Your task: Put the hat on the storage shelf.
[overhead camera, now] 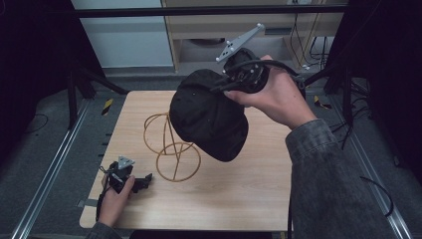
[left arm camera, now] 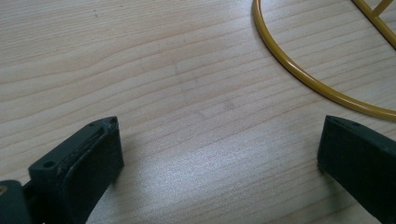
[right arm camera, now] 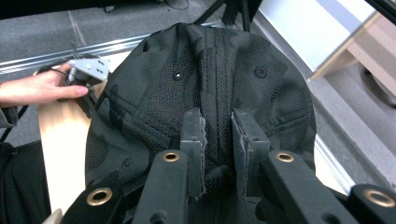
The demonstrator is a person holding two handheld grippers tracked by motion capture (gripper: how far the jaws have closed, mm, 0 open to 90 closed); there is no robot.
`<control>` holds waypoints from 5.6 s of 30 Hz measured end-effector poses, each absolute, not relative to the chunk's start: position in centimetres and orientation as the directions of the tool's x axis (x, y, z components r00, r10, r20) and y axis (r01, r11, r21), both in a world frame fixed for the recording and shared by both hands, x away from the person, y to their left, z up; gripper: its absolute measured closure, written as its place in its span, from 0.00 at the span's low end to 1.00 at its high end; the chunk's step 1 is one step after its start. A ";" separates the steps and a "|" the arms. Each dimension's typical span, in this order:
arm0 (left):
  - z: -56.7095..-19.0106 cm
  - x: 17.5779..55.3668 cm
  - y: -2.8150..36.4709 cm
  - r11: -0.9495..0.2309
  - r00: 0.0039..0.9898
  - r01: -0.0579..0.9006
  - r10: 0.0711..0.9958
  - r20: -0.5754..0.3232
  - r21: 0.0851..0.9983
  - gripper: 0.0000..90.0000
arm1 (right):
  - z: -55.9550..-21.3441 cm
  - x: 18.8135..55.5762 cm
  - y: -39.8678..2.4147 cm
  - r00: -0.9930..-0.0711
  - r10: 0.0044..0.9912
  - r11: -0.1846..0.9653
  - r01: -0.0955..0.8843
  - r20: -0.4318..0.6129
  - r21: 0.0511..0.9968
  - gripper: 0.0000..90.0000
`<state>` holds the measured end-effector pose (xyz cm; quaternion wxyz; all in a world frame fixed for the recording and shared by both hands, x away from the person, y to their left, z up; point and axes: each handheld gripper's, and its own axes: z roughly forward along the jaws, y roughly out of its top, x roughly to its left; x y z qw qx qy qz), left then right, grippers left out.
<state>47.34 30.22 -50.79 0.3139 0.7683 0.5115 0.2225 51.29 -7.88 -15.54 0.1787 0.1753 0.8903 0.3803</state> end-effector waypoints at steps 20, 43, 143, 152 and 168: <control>-50.8 47.3 30.2 -0.282 0.382 0.645 0.924 0.020 0.710 0.00 | -15.1 52.4 -2.5 -0.908 0.369 0.693 0.129 -0.196 0.710 0.85; -50.8 47.3 30.1 -0.283 0.382 0.647 0.924 0.021 0.708 0.00 | -15.0 53.0 -0.9 -0.913 0.361 0.688 0.122 -0.191 0.715 0.85; -50.8 47.4 30.1 -0.285 0.387 0.646 0.922 0.019 0.708 0.00 | -22.4 55.9 8.8 -0.936 0.281 0.877 0.160 -0.213 0.453 0.85; -50.8 47.4 30.1 -0.286 0.387 0.646 0.922 0.019 0.708 0.00 | -22.1 55.6 8.9 -0.937 0.277 0.876 0.155 -0.213 0.456 0.85; -50.8 47.4 30.1 -0.286 0.387 0.646 0.922 0.019 0.708 0.00 | -22.5 55.6 8.9 -0.937 0.283 0.876 0.167 -0.204 0.452 0.82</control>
